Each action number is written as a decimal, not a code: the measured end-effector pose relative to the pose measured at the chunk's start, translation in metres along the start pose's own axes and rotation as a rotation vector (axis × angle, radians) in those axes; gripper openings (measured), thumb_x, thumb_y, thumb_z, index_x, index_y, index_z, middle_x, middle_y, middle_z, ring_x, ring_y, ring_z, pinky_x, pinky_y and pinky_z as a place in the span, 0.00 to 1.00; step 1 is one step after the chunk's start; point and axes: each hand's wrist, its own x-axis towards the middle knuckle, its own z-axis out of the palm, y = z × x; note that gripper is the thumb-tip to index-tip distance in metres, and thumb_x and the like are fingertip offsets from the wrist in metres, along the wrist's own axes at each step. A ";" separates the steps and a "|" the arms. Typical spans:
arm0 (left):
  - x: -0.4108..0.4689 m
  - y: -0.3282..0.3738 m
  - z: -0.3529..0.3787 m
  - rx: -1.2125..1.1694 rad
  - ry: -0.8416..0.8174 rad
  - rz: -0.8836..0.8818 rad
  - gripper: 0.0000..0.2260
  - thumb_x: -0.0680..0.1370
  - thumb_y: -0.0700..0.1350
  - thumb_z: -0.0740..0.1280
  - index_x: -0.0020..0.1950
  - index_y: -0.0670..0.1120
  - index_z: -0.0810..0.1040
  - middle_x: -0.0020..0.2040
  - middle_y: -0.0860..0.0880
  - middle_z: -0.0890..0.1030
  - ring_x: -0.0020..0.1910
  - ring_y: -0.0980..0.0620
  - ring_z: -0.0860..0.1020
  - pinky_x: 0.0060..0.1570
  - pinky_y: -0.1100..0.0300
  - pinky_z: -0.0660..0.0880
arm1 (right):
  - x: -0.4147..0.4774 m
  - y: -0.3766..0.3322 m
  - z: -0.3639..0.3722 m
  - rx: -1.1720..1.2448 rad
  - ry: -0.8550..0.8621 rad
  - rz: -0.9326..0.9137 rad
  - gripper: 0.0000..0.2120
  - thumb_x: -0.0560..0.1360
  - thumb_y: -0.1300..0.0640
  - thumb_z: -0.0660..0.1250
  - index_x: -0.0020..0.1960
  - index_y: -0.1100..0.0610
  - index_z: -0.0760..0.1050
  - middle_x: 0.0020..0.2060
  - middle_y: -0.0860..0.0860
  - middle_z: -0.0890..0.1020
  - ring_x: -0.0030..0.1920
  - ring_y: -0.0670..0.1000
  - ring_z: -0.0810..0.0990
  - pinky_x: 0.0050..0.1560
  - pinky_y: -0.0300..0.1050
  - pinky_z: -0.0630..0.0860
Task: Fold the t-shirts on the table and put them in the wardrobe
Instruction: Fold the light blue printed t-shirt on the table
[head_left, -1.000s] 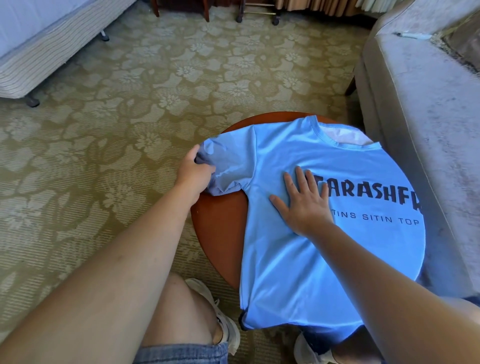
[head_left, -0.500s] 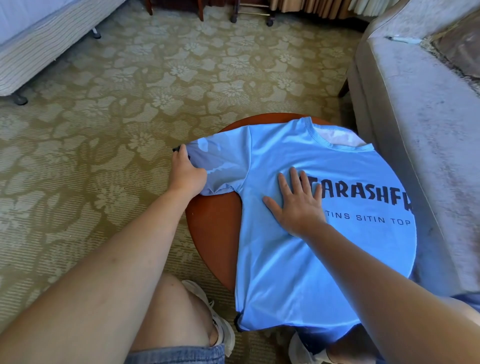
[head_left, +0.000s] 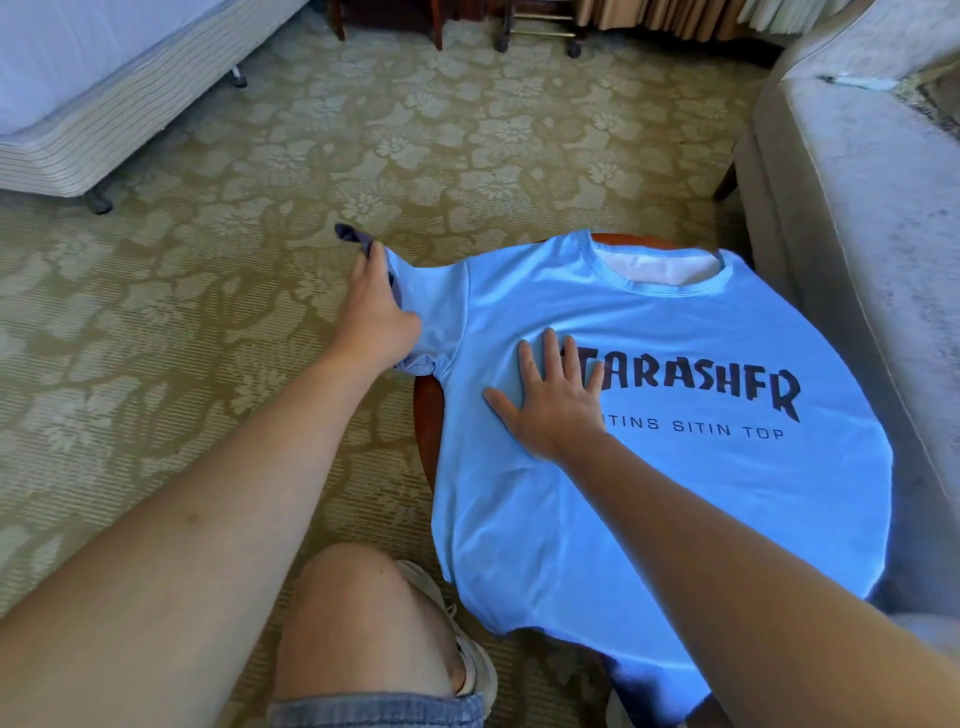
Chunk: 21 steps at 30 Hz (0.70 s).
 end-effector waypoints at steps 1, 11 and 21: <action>-0.002 0.010 0.003 0.039 -0.019 0.041 0.38 0.77 0.35 0.63 0.81 0.48 0.45 0.81 0.51 0.44 0.78 0.47 0.55 0.66 0.57 0.65 | 0.000 0.001 -0.001 0.002 -0.018 -0.010 0.41 0.76 0.28 0.42 0.79 0.49 0.39 0.78 0.53 0.36 0.78 0.57 0.35 0.74 0.66 0.38; -0.043 0.084 0.088 -0.075 -0.250 0.344 0.40 0.76 0.51 0.70 0.80 0.52 0.49 0.78 0.50 0.57 0.71 0.48 0.68 0.68 0.55 0.65 | -0.046 0.094 -0.005 0.098 0.085 0.122 0.39 0.77 0.30 0.48 0.80 0.48 0.43 0.79 0.52 0.40 0.78 0.54 0.37 0.75 0.62 0.38; -0.055 0.037 0.129 0.638 -0.341 0.133 0.33 0.79 0.68 0.43 0.80 0.55 0.39 0.79 0.48 0.34 0.77 0.44 0.34 0.73 0.37 0.36 | -0.045 0.100 0.001 0.009 0.031 0.122 0.41 0.74 0.26 0.40 0.79 0.47 0.38 0.79 0.52 0.38 0.77 0.56 0.34 0.74 0.66 0.39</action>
